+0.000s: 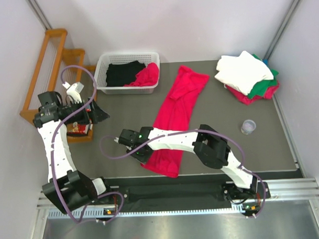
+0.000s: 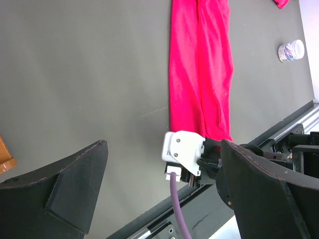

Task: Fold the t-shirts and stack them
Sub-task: Fold the tshirt

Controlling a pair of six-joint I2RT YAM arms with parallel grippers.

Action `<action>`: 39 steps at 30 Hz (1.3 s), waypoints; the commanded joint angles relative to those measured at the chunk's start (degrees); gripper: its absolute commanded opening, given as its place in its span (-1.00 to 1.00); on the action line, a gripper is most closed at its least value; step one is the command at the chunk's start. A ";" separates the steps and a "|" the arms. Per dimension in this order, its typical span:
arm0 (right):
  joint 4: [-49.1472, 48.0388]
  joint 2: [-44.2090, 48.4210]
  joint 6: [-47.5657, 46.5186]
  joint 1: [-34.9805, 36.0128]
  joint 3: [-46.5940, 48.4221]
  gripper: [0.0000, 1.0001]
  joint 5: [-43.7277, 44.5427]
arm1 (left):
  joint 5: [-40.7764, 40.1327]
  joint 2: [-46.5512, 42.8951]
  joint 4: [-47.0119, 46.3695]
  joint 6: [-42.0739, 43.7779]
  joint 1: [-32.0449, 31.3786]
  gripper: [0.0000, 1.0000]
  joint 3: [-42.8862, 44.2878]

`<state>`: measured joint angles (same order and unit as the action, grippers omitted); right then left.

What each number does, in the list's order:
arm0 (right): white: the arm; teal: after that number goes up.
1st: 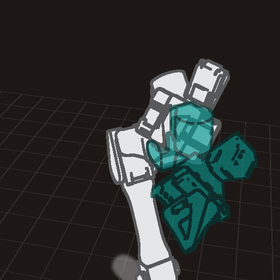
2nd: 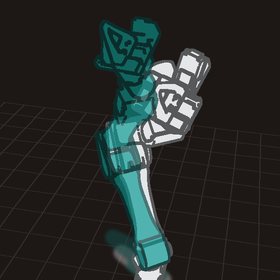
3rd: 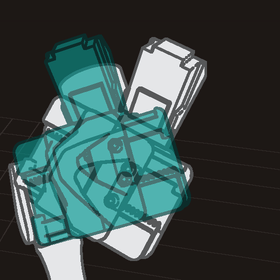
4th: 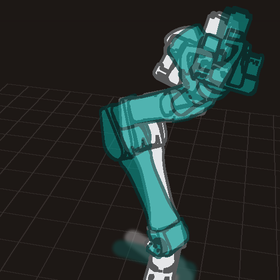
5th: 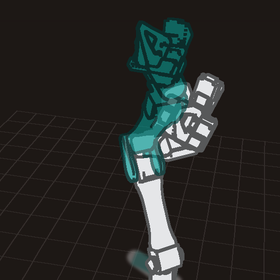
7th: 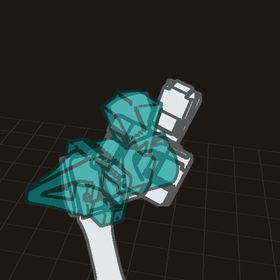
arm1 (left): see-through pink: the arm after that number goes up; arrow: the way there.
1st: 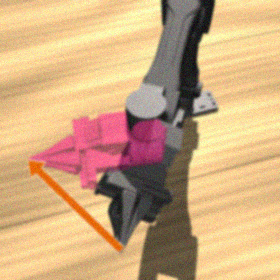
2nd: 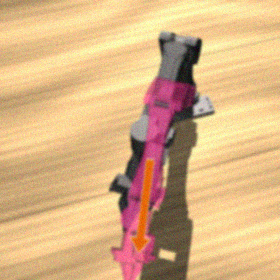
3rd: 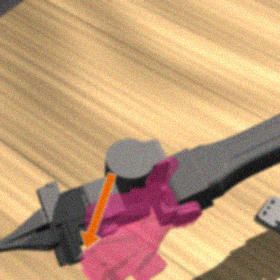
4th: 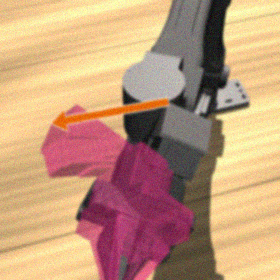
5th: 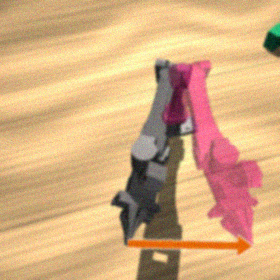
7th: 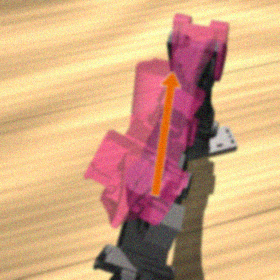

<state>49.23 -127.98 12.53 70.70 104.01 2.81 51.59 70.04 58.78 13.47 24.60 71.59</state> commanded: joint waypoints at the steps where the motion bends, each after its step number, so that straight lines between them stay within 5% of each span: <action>1: -0.01 -0.16 -0.15 -0.30 2.61 -0.54 -0.08 | 1.32 0.45 -0.77 1.20 0.45 0.98 0.39; 4: -0.10 -0.25 0.73 -0.21 2.34 -1.00 -1.23 | 1.23 0.71 -1.21 1.12 0.45 0.98 -0.14; 23: 5.70 -3.50 -0.85 4.10 10.43 -0.92 -6.67 | 2.90 2.12 -4.20 0.68 0.45 0.98 -1.28; 26: 5.61 -3.94 -1.11 4.10 9.90 -0.80 -6.76 | 3.07 1.94 -4.03 0.59 0.54 0.98 -0.58; 30: 5.70 -4.47 -1.11 3.75 9.02 0.14 -7.03 | 3.60 1.24 -3.76 0.68 0.54 0.98 -0.05; 32: 5.79 -3.60 -0.85 3.49 8.67 0.32 -6.94 | 3.86 0.89 -4.03 0.59 0.45 0.98 -0.14; 33: 5.70 -3.07 -0.76 3.31 8.58 0.62 -6.24 | 4.30 0.54 -4.29 0.33 0.54 0.98 -0.31; 36: 5.79 0.01 -0.32 2.52 8.67 0.94 -4.31 | 4.57 0.10 -5.43 -0.38 0.45 0.98 -0.58; 39: 6.49 4.22 0.38 1.29 7.71 0.99 -3.17 | 4.57 0.45 -5.26 -0.38 0.45 0.98 -0.31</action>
<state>55.00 -131.63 12.08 73.56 112.38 -2.70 53.76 72.10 56.36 13.34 24.67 69.34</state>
